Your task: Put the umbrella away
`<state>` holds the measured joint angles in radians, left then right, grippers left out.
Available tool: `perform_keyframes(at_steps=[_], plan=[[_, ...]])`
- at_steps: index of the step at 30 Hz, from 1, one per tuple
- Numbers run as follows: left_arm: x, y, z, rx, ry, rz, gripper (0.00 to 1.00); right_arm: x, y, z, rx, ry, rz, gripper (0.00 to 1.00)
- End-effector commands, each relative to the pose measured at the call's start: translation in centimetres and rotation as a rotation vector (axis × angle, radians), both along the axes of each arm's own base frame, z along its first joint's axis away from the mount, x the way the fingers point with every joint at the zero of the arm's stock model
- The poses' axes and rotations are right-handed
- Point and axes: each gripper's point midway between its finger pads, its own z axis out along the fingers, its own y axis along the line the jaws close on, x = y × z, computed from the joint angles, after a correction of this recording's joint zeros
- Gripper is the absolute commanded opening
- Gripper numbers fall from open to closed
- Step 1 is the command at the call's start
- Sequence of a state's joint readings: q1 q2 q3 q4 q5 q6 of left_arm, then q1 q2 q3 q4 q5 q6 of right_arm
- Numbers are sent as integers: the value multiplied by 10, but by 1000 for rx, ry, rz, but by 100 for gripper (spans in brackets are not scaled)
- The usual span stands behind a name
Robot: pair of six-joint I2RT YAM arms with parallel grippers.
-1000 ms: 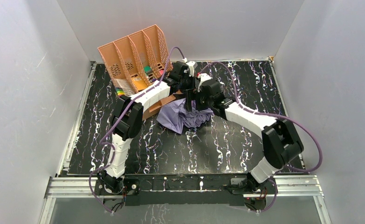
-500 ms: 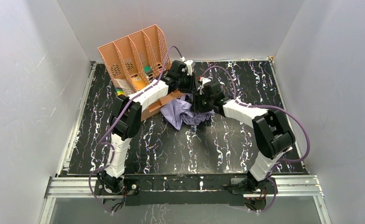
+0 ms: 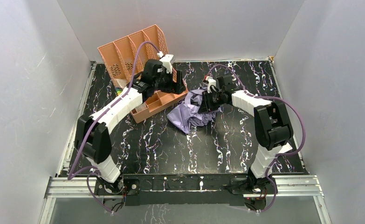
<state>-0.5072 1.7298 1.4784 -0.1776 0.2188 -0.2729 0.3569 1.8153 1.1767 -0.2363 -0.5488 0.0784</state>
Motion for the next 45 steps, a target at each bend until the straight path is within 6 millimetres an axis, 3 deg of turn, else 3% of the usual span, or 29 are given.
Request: perform_keyframes(at_steps=[1, 4, 9, 13, 17, 21, 26, 33, 37, 40, 45], plan=[[-34, 11, -17, 34, 25, -64, 83, -44, 7, 7, 56, 92, 212, 28], [-53, 8, -32, 9, 82, -104, 84, -61, 5, 16, 70, 93, 254, 28], [-82, -7, -56, -42, 171, -189, 85, -82, -9, 15, 16, 108, 240, 28], [-116, -22, -59, -45, 170, -269, 88, -87, -9, 19, 36, 119, 246, 27], [-140, -17, -61, -72, 156, -299, 93, -91, -2, 23, 86, 148, 285, 26], [-168, -11, -63, -108, 173, -337, 98, -88, -1, 21, 89, 159, 290, 26], [-194, -8, -55, -167, 141, -352, 98, -82, 1, 19, 82, 161, 290, 26], [-211, -21, -68, -162, 157, -383, 98, -60, 5, 17, 49, 155, 286, 26], [-203, -16, -85, -106, 150, -355, 88, -52, 8, 21, 47, 145, 291, 25], [-200, -17, -92, -77, 153, -358, 70, -47, 8, 22, 37, 144, 289, 26], [-192, -22, -87, -72, 130, -362, 42, -39, 6, 19, 1, 134, 281, 25]])
